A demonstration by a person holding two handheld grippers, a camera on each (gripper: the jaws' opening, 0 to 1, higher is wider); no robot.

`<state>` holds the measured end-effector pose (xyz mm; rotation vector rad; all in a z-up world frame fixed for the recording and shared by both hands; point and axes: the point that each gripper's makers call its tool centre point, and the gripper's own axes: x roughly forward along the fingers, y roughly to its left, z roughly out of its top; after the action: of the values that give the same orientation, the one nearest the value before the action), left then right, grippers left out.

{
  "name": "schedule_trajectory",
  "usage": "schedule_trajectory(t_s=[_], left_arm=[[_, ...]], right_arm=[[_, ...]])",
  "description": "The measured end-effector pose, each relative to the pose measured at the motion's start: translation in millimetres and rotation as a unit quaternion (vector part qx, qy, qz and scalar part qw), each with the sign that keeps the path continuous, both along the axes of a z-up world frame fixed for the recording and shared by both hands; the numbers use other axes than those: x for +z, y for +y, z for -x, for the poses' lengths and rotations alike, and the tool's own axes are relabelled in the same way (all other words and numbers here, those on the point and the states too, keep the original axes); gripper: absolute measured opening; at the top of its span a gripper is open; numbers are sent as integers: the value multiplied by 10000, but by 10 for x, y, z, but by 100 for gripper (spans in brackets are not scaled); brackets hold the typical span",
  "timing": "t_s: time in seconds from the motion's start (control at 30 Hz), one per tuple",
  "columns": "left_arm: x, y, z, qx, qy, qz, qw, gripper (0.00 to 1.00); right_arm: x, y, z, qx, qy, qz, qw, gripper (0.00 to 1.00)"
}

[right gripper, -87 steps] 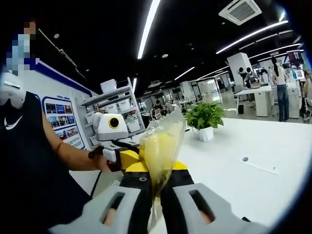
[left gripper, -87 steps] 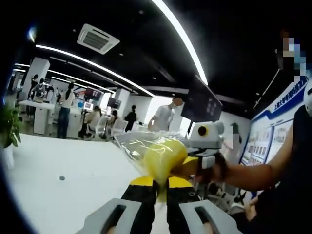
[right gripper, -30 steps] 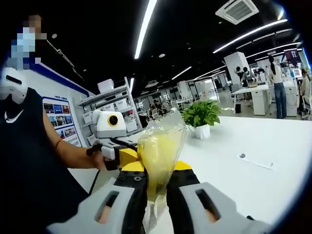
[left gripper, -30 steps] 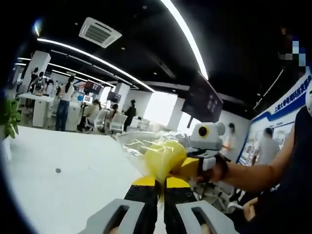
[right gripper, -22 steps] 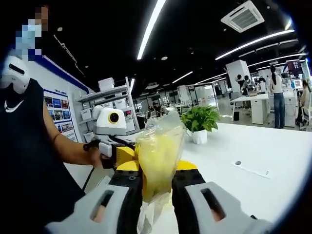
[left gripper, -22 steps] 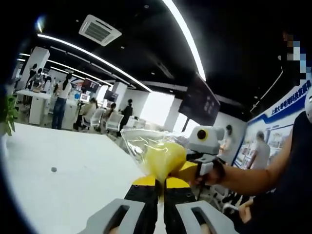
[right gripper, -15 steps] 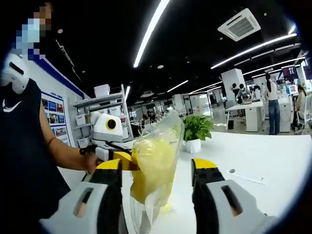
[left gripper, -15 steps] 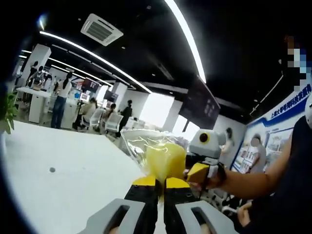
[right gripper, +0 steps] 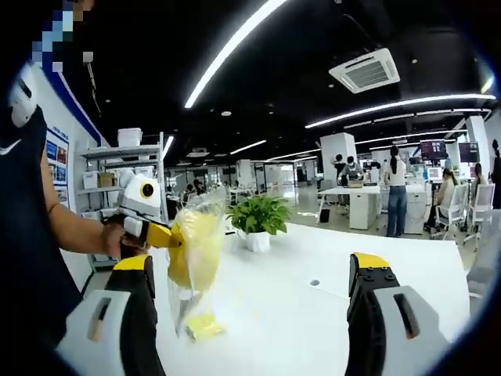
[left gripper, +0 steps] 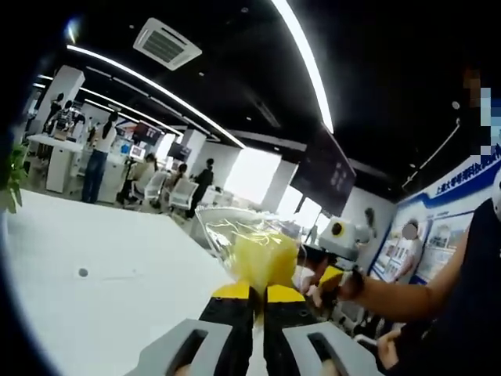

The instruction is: Compare the silicone blocks by pressing each to a similar depth, holding the contact briefly, and releasing to observe deformation and rebound differences across the visible hardness samples.

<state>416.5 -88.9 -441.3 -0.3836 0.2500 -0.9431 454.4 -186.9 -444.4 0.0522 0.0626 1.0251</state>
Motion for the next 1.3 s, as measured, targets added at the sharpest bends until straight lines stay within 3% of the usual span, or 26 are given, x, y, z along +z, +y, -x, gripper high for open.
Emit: schedule_trajectory(t_s=[0.23,0.3,0.6,0.87,0.97,1.1,1.3], left_arm=[[-55,40,-82,85,144,35,9999,0],[-75,56,-91,116,188,32,9998,0],[-201,147,-135,234,447,84,9987,1],[-378,191,-120,162,759,59,9970,1],[-440,210,-108,157,859,57,9962,1],[-521,258,-110,216,944,68,9953,1],[-668,298,-113,172,1200,33,9926,1]], right_arm=[[-220,-325,-12,-427,-27,356,9985,96],[-362,-436,7,-601,-59,573,9965,96],[-968,-721,265,-1053,199,786,9911,96],[-1339,-846,468,-1325,375,908,9863,96],[-1614,-894,546,-1401,392,1173,9824,96],[-1841,-874,654,-1417,545,1308,9797,96],[-2004,-898,754,-1534,724,1222,9779,96]])
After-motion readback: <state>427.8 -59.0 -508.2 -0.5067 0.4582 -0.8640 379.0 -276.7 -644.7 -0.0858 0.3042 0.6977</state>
